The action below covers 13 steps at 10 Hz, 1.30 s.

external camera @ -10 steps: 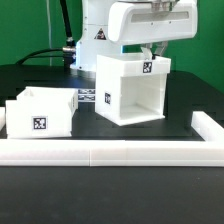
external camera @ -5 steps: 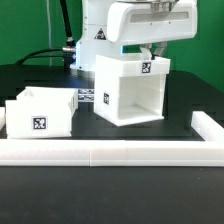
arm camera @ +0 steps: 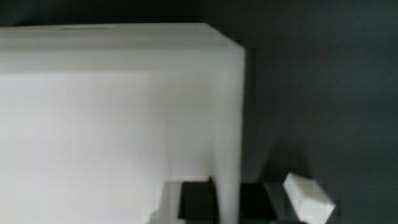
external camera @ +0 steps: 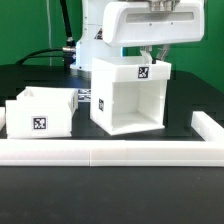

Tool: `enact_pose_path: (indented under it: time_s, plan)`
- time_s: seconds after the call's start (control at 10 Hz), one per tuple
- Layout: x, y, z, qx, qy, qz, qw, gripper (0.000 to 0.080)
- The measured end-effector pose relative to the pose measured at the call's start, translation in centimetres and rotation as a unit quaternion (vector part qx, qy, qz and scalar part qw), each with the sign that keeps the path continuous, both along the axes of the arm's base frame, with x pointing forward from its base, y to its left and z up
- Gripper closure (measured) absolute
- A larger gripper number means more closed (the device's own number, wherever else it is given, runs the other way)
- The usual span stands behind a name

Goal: Assemble drawer

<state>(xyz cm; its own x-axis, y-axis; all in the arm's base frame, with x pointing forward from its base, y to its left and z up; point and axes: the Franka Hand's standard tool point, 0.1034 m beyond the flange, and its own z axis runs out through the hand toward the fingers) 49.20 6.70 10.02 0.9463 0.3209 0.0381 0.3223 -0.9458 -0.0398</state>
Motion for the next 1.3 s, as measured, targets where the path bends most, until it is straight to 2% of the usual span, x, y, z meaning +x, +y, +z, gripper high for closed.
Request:
enact_pose_path:
  time_s: [0.3,0.6,0.7,1.0,1.3]
  plan:
    - [5.0,0.0,0.0,0.008,-0.028,-0.023,0.999,0.0762]
    - [7.5,0.9,0.0,0.015,-0.039,-0.07,0.997,0.0762]
    - [8.1,1.1,0.1,0.017,-0.045,-0.075,0.996,0.0762]
    - [8.1,1.2,0.1,0.019,-0.044,-0.087,0.995,0.0762]
    - [8.0,1.5,0.1,0.03,-0.04,-0.181,0.982,0.0762]
